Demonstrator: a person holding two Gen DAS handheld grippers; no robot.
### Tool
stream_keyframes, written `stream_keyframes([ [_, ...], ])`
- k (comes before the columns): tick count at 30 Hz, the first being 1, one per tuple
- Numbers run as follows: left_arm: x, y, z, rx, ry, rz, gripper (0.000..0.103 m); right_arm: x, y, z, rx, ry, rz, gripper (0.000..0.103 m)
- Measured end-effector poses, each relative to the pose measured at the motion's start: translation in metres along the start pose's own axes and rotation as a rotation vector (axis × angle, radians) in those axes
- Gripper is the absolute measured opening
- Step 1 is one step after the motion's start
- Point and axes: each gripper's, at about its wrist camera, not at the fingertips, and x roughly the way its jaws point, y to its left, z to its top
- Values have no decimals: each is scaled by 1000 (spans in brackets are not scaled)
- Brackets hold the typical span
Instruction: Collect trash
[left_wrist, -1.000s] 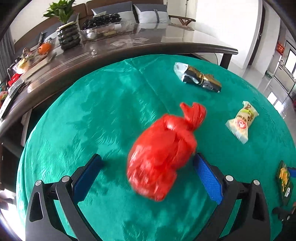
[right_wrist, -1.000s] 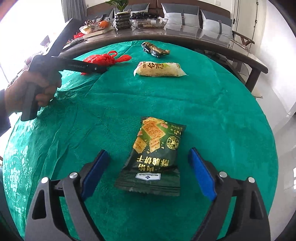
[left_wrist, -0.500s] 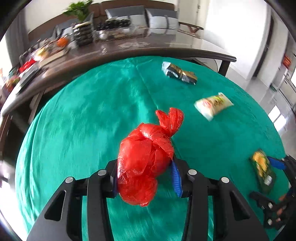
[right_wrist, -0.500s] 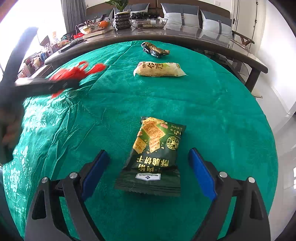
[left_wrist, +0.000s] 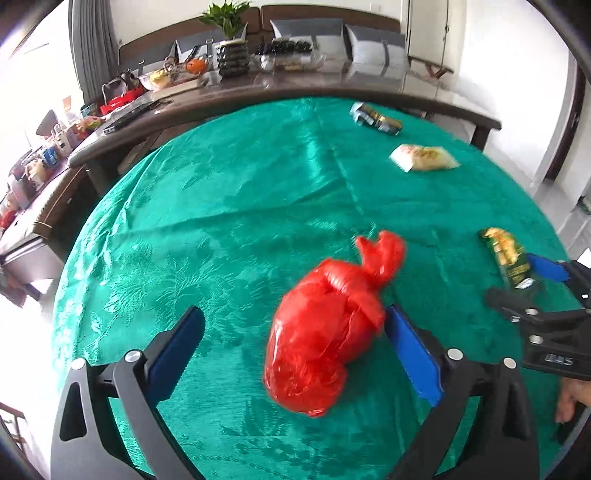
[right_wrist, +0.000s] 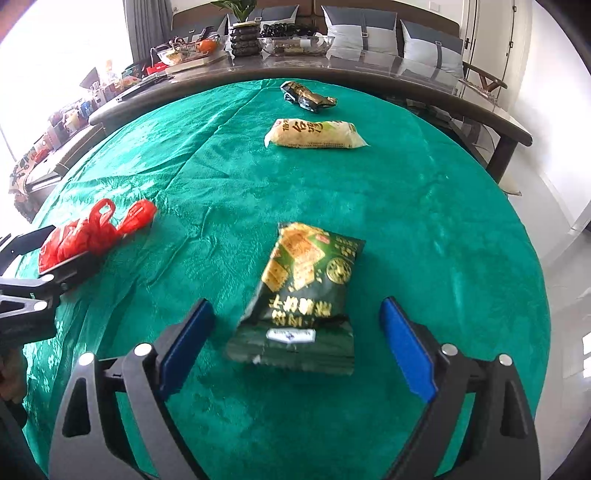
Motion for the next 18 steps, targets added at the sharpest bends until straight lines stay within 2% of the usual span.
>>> stream_keyframes([
  [4,8,6,-4,-15,29,-20,98,1,0,-1,-2,3,0,93],
  [18,12,6,-5,-21,33,-26,99,3,-3,0,7,7,-7,96],
])
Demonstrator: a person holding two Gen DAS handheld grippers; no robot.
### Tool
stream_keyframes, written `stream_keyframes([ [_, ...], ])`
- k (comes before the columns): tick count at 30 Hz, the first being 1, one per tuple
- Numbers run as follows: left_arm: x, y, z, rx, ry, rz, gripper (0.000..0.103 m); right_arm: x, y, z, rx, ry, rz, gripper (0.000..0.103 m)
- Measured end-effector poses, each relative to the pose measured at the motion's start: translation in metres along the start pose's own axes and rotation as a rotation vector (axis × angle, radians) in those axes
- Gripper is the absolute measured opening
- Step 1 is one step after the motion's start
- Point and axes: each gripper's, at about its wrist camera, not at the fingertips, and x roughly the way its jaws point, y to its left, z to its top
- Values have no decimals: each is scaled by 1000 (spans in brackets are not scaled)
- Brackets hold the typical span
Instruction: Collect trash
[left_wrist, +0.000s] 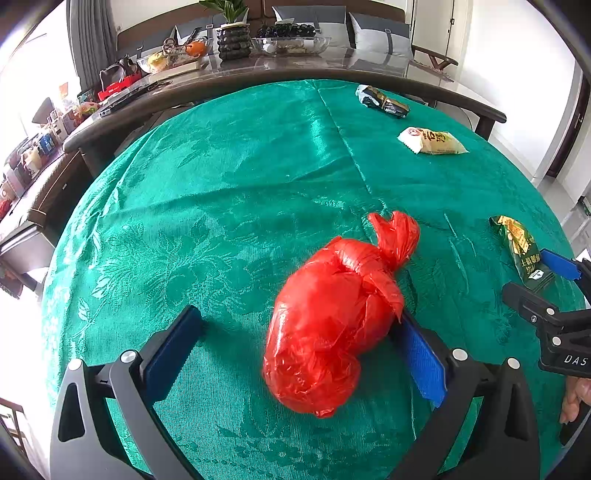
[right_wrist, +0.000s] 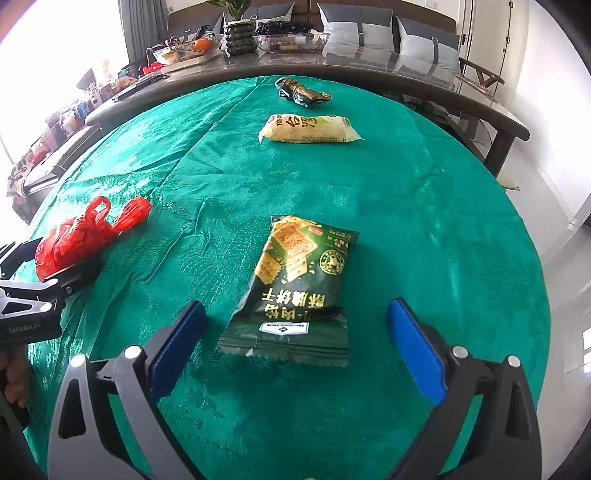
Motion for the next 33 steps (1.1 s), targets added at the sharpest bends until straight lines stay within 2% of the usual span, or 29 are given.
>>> stream_keyframes([
  [33,1,1,1,-9,1,3,99,1,1,0,1,1,-8,97],
])
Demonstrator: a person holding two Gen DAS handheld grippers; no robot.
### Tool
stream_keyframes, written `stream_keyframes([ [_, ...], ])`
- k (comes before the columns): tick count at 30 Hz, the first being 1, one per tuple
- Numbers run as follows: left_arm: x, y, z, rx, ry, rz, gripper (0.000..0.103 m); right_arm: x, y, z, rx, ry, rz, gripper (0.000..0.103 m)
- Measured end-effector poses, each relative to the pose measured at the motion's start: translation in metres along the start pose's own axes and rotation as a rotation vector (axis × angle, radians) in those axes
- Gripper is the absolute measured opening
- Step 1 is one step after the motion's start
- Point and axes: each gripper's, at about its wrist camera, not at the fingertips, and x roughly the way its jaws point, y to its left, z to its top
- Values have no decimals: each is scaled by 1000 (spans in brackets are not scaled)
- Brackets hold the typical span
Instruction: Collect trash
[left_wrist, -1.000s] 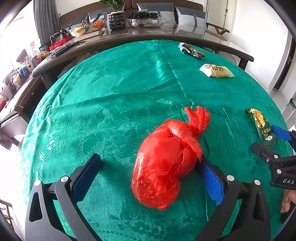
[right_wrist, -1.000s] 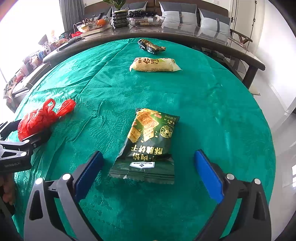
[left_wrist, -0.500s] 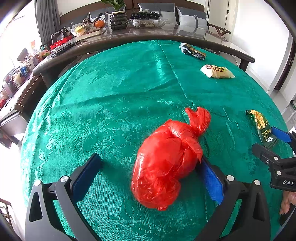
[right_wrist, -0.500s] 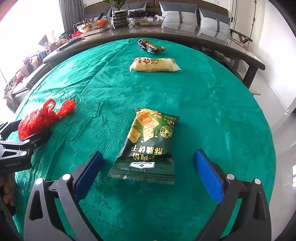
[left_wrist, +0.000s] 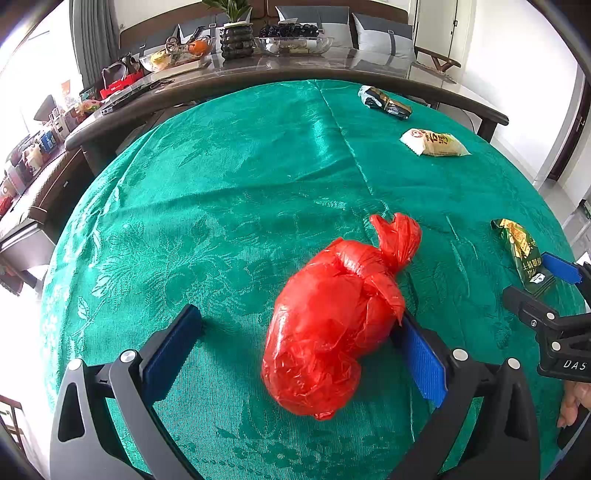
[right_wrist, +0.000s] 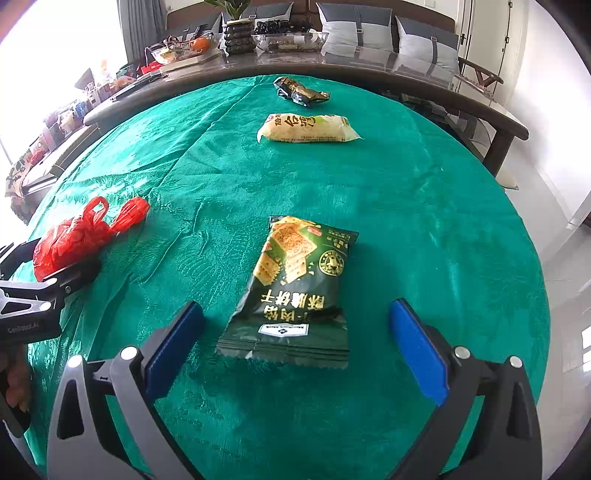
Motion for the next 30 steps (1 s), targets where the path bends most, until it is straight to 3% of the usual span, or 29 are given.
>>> stream_keyframes([
  [19,0,0,0,-1,0,-1,99,-1,-1,0,11,-3,16,98],
  [21,0,0,0,-1,1,0,99,-4,-5,0,32,-14,49,98],
  [22,0,1,0,-1,0,-1,99,-8,-15,-1,75,-26,119,98],
  [23,0,1,0,-2,0,-5,99,-11,-27,1,132,-12,193,98],
  [25,-2,2,1,66,15,-64,98,-16,-47,9,225,53,251,97],
  [27,-9,6,2,135,9,-153,98,-22,-55,24,250,91,205,97],
  [30,-21,8,9,188,-23,-175,98,-8,-37,41,214,208,188,97],
])
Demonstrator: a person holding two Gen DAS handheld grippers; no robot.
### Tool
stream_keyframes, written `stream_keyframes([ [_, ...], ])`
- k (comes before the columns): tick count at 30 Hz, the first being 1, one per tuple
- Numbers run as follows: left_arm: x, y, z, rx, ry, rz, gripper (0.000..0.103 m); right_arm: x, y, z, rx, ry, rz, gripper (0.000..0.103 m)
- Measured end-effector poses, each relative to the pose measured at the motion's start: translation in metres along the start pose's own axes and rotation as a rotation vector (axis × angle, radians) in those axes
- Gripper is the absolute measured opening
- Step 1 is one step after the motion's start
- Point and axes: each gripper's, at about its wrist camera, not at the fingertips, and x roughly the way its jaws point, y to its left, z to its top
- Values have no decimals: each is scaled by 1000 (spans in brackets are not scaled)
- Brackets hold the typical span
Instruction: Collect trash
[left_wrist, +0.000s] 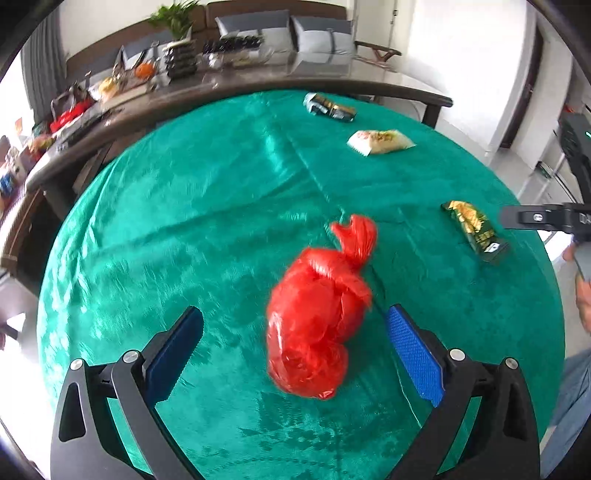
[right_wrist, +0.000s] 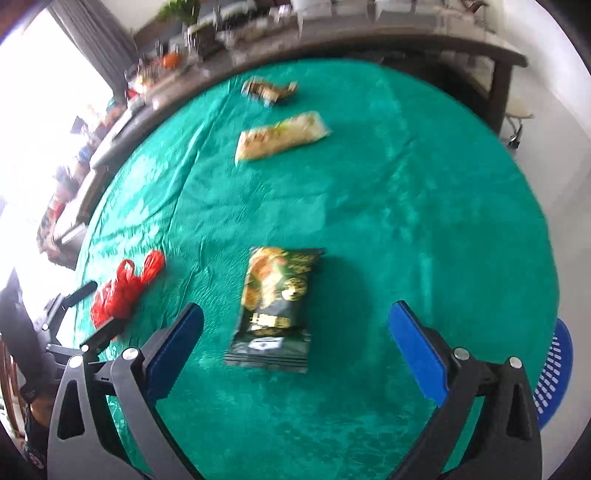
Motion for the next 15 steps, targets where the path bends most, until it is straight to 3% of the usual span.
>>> stream_keyframes([
  [3,2,-7,11,50,20,-24,98,20,23,7,-42,32,-102,94],
  [5,9,-13,14,93,44,-4,95,28,35,9,-72,30,-141,65],
  [6,13,-16,14,124,59,12,91,29,40,9,-88,14,-174,44],
  [7,16,-19,13,148,76,26,80,27,41,9,-96,-5,-189,38],
  [8,21,-20,12,160,97,30,65,24,40,8,-93,-25,-180,37],
  [9,21,-19,12,148,100,-1,60,19,37,7,-84,-39,-171,36],
  [10,20,-16,12,125,97,-32,43,13,34,5,-82,-55,-160,35],
  [15,10,-24,16,88,67,-57,40,-31,-1,-5,-80,-97,-77,35],
])
